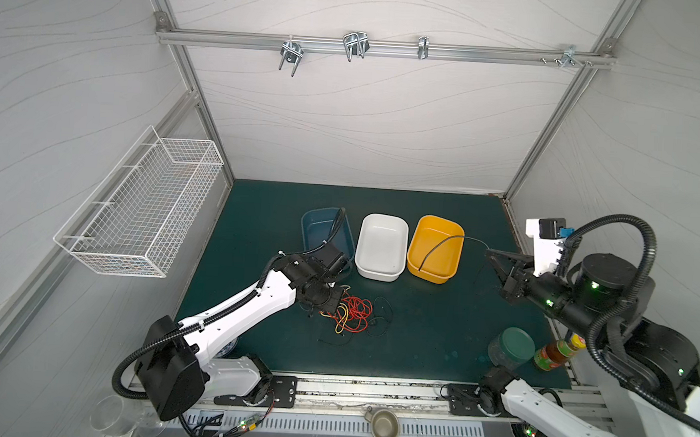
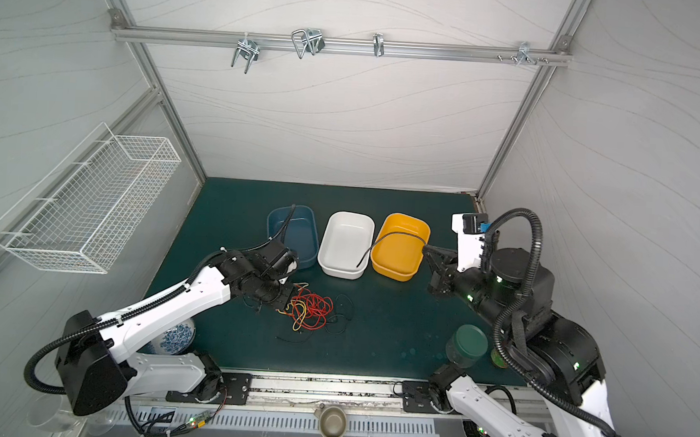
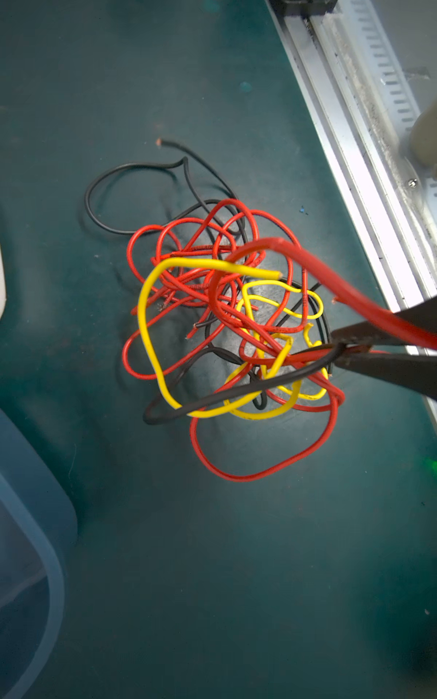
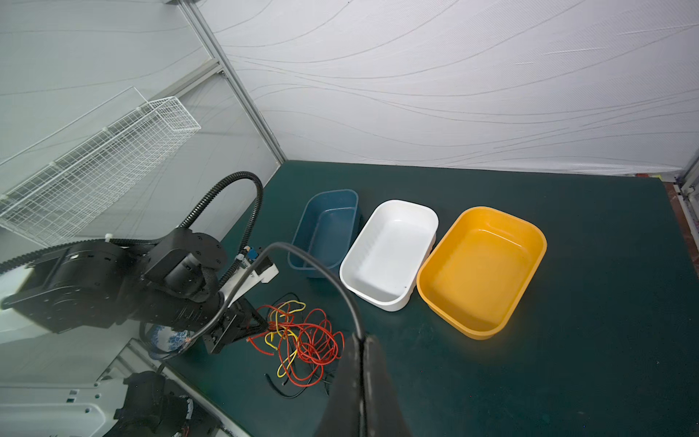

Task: Untangle the cables
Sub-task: 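Draw the black wire out with the right gripper toward the white tub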

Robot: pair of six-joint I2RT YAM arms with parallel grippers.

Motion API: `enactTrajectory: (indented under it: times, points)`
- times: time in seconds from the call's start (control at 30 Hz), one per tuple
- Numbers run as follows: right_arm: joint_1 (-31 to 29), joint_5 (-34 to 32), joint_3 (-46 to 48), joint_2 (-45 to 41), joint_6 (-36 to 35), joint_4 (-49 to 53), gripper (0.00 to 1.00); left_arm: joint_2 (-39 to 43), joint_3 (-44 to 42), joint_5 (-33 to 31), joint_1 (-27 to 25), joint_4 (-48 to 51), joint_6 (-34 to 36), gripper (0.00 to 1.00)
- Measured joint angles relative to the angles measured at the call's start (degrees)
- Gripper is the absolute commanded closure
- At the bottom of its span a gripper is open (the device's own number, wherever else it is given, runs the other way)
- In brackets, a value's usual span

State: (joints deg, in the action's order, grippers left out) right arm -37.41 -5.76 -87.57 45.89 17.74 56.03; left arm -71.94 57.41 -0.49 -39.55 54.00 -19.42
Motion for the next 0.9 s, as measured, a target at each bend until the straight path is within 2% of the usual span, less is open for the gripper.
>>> enactTrajectory:
  times: [0.3, 0.6, 0.73, 0.9]
  points:
    - [0.00, 5.99, -11.23, 11.93, -0.85, 0.37, 1.00, -0.94, 0.11, -0.61, 0.00, -0.07, 0.28, 1.00]
    - [0.00, 11.96, -17.33, 26.69, -1.36, -3.45, 1.00, -2.78, 1.51, -2.78, 0.00, -0.94, 1.46, 1.00]
    - [0.07, 12.85, -18.56, 32.46, -2.78, -4.96, 1.00, -0.55, 1.09, -4.42, 0.00, -1.70, 1.46, 1.00]
    - [1.20, 13.46, -18.56, 36.26, -4.15, -6.73, 1.00, 5.11, -1.03, -9.49, 0.00, -2.36, 1.27, 1.00]
